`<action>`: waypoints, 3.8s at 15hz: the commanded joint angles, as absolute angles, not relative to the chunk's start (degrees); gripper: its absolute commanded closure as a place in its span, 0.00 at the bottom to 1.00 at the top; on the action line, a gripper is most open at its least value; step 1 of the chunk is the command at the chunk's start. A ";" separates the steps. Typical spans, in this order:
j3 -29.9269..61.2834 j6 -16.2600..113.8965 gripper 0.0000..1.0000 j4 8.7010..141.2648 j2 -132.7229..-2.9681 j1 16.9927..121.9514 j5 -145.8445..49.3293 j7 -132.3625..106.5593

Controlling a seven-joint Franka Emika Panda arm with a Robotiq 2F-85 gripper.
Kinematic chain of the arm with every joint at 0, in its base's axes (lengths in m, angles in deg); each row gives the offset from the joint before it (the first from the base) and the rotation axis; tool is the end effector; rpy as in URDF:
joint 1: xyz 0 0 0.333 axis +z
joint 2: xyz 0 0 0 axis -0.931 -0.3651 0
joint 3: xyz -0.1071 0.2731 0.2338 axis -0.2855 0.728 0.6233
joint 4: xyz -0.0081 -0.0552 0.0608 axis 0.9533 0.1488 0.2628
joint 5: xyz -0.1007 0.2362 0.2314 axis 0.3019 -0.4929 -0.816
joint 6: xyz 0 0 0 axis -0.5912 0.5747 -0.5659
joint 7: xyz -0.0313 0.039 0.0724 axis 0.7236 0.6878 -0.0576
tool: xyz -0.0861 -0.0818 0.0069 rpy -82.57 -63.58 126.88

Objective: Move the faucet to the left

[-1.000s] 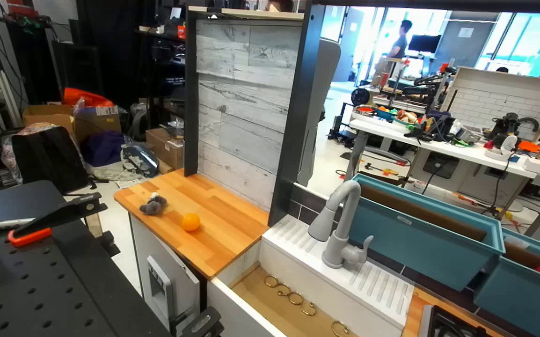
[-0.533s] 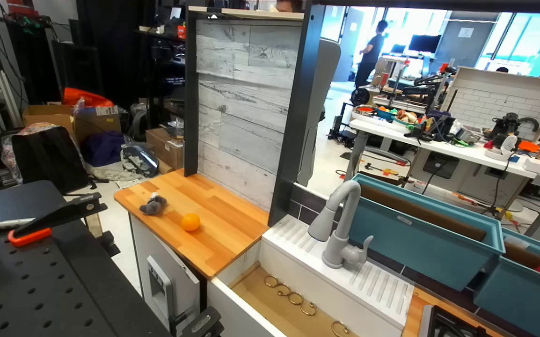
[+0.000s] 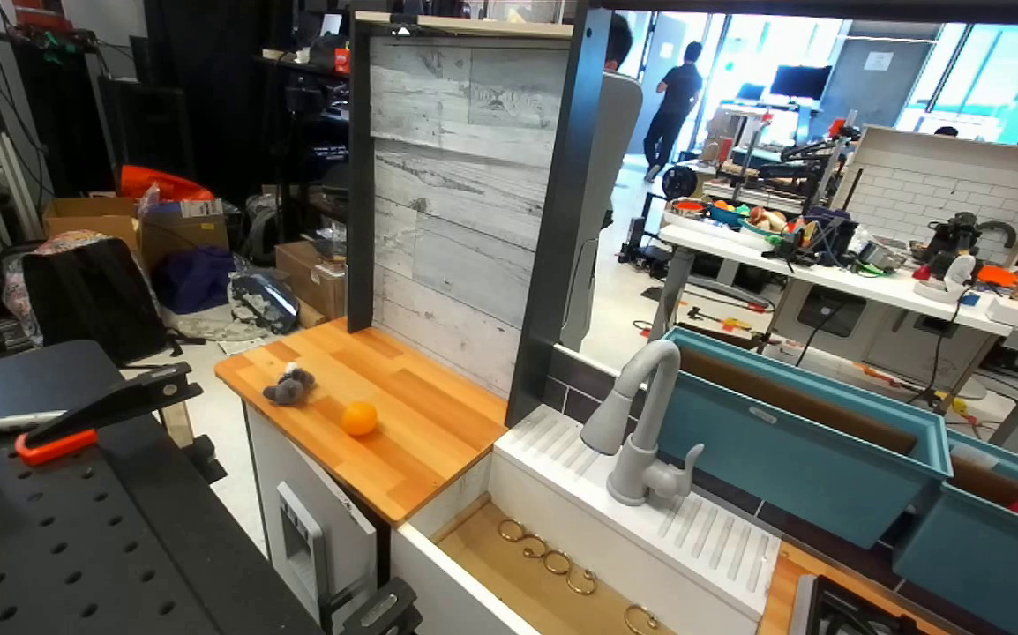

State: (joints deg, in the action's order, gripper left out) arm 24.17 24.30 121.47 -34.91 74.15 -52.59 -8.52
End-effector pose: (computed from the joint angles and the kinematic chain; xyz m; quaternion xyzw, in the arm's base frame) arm 0.3543 0.0671 0.4703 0.9911 0.0773 -0.1076 0.0098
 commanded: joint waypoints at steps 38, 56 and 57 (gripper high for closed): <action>4.37 90.61 0.00 100.79 -95.06 76.98 -46.27 -20.97; 5.37 87.03 0.00 94.82 -98.36 82.48 -46.04 -20.58; 5.36 86.50 0.00 93.81 -98.96 82.97 -45.98 -20.67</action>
